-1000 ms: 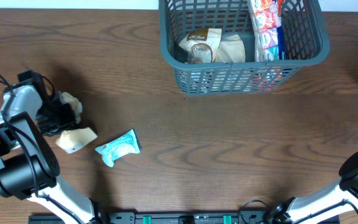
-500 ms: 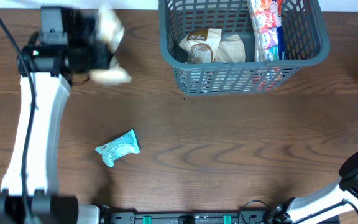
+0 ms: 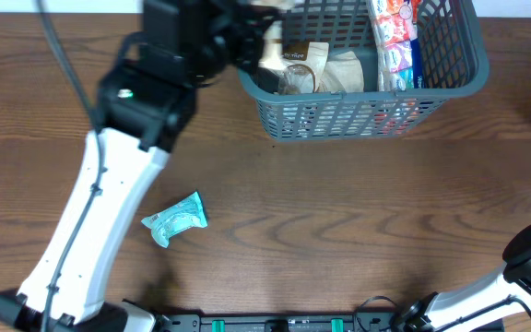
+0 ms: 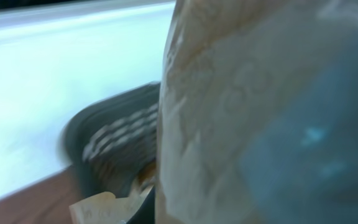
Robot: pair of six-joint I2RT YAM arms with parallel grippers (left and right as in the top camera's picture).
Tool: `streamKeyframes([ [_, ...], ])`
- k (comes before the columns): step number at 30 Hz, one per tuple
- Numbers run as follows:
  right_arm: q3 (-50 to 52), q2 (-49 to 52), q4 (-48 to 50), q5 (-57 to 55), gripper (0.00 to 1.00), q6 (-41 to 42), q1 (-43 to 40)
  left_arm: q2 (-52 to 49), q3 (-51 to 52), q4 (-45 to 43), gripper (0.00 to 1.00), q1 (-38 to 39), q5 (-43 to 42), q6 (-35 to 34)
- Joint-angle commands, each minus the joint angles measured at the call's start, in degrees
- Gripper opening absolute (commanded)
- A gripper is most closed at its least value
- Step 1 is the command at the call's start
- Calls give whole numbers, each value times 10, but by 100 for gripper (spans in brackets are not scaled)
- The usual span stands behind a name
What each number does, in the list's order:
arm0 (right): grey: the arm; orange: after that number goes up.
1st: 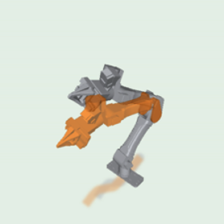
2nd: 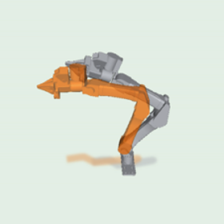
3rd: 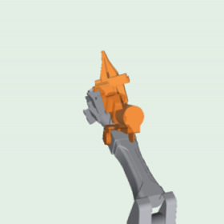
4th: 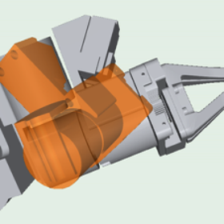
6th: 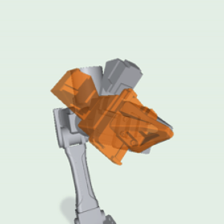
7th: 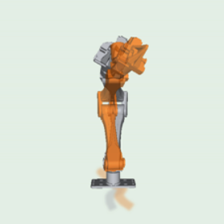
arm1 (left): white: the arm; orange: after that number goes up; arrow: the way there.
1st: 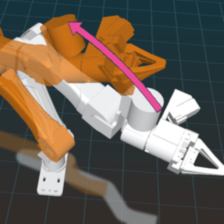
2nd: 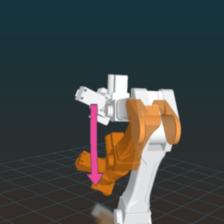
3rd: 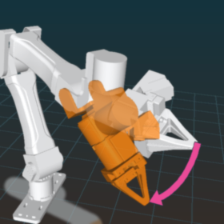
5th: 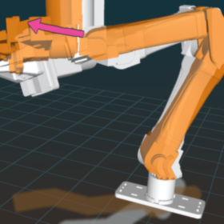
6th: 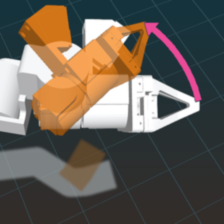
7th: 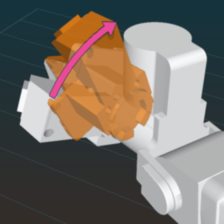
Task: Pack container
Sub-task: 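Lift the crumpled wrapper and carry it over the basket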
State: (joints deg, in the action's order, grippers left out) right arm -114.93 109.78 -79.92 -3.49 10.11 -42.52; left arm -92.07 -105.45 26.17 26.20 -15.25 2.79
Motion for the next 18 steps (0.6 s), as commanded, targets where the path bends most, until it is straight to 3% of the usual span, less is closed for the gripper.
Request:
streamKeyframes([
  [1,3,0,-3,-5,99,6,-3,-35,-10,-51,6,23,3,-5],
  [8,3,0,-7,-5,99,6,-3,-120,-10,-117,6,31,3,-39],
  [18,3,0,-7,5,99,6,-3,-188,-10,-113,6,31,3,-46],
])
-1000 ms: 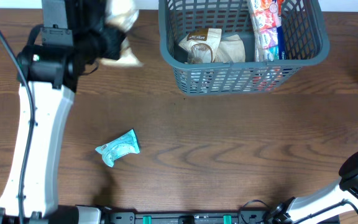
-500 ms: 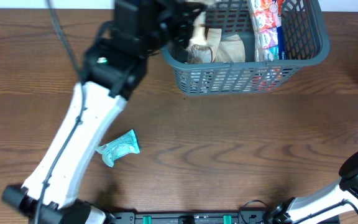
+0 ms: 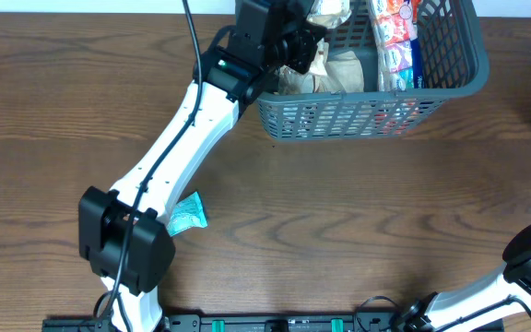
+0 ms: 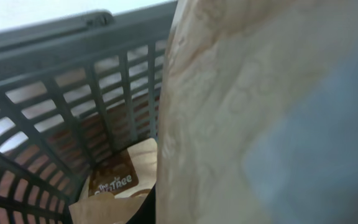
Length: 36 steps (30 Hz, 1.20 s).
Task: Pack container
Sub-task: 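Lift the crumpled wrapper and carry it over the basket, then open the left gripper to drop the wrapper into the basket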
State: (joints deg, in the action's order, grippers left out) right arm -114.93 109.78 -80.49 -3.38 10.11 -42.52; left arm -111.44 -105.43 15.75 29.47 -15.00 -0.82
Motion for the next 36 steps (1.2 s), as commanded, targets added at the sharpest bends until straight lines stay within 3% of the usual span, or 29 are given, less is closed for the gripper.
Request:
streamKeyframes([
  [1,3,0,-1,4,99,6,-3,4,-10,-6,6,-1,1,-10],
  [10,3,0,-1,5,99,6,-3,2,-8,17,7,-1,12,-10],
  [13,3,0,-1,7,99,6,-3,2,-8,21,11,-2,12,-10],
  [15,3,0,-1,7,99,6,-3,2,-8,21,17,-1,12,-10],
  [16,3,0,-1,7,99,6,-3,2,-8,21,25,-1,12,-10],
  [23,3,0,-1,7,99,6,-3,2,-8,20,28,-1,12,-10],
  [30,3,0,-1,7,99,6,-3,2,-8,15,48,-1,31,-10],
  [36,3,0,-1,6,99,6,-3,8,-9,4,60,-2,83,-9],
])
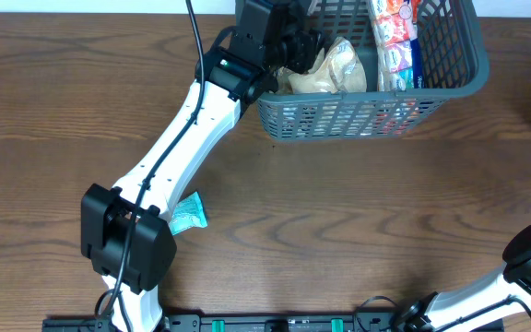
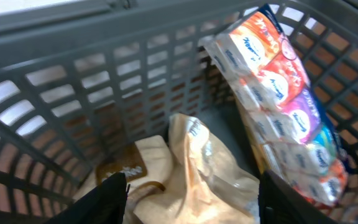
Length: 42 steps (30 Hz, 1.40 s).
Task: Pack container
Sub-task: 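Open the left gripper to drop the wrapper into the basket, then move the left gripper down to the mint-green wet-wipe pack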
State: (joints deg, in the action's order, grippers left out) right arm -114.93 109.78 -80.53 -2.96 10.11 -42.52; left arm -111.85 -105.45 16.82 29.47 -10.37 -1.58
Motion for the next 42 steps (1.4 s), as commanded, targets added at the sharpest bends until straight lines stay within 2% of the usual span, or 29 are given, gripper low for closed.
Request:
streamKeyframes([
  [1,3,0,-1,2,99,6,-4,16,-9,-9,61,-2,41,0],
  [5,3,0,0,2,99,5,-4,42,-10,-20,68,-2,79,16],
  [13,3,0,4,2,99,5,-4,158,-10,9,90,-10,216,15],
  [15,3,0,4,2,99,5,-4,191,-10,33,99,-12,231,15],
  [24,3,0,4,2,99,5,-4,294,-10,269,99,-11,226,15],
  [31,3,0,3,2,99,5,-4,310,-10,441,99,-10,90,15],
  [36,3,0,0,2,99,6,-4,295,-1,524,99,-15,87,12],
  [42,3,0,-1,2,99,5,-4,266,25,586,99,-41,117,-112],
])
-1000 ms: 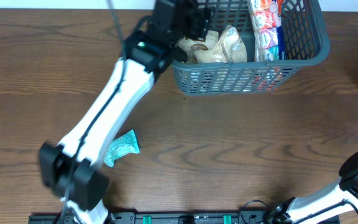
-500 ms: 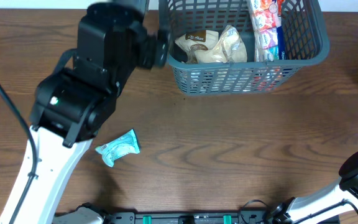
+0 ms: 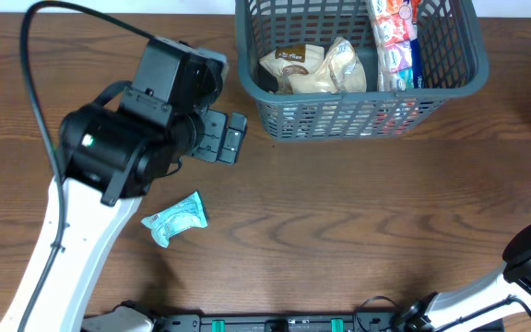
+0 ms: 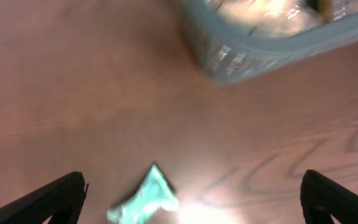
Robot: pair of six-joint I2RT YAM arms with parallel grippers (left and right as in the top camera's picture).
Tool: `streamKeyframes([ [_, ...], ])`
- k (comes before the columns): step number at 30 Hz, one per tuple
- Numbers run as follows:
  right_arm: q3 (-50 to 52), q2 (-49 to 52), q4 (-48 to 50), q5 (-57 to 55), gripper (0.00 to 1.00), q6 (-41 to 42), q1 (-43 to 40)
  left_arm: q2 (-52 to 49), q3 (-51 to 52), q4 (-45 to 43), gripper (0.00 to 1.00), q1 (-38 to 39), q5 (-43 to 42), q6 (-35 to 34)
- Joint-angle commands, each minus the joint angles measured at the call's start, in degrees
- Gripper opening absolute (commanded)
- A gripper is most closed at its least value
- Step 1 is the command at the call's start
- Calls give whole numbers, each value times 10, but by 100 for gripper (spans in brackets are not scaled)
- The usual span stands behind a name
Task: Pack container
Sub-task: 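Move the left gripper down to the mint-green wet-wipe pack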
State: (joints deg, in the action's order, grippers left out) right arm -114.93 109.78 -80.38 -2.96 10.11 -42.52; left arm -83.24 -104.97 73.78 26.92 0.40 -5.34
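Note:
The grey mesh basket (image 3: 284,124) stands at the table's far edge, holding two beige snack bags (image 3: 312,66) and a colourful candy pack (image 3: 395,37). A teal packet (image 3: 175,219) lies on the wood at front left; the left wrist view has the same teal packet (image 4: 145,199) low in the picture, with the basket's corner (image 4: 253,59) above it. My left gripper (image 3: 227,140) hangs open and empty left of the basket and above the table. Its dark fingertips (image 4: 58,198) stand wide apart. Only the right arm's base (image 3: 524,267) shows at bottom right.
Brown wooden table (image 3: 358,221) spreads between the basket and the front rail. The left arm's white link (image 3: 72,249) slants across the front left, beside the teal packet.
My left gripper was open inside the basket over the dropped beige bag. Now it is outside, left of the basket, above the table, with the teal packet below its camera.
My left gripper held a beige bag near the basket's left rim, then over the basket's inside. Then it was open with the bag lying among the basket's contents. Now the arm is drawn back over the table near the teal packet.

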Motion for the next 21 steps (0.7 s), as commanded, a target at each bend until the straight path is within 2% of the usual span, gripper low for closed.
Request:
streamKeyframes([
  [1,3,0,-2,2,99,6,-4,-23,29,23,99,-21,10,-93],
  [3,3,0,-2,2,99,5,-4,-28,57,29,99,-31,9,-126],
  [10,3,0,0,2,99,5,-4,-28,217,1,98,-47,9,-134],
  [13,3,0,2,2,99,5,-4,-28,284,-41,99,-47,9,-188],
  [15,3,0,2,2,99,5,-4,-28,321,-74,98,-47,9,-269],
  [21,3,0,2,2,99,6,-4,-28,370,-103,99,-61,9,-648],
])
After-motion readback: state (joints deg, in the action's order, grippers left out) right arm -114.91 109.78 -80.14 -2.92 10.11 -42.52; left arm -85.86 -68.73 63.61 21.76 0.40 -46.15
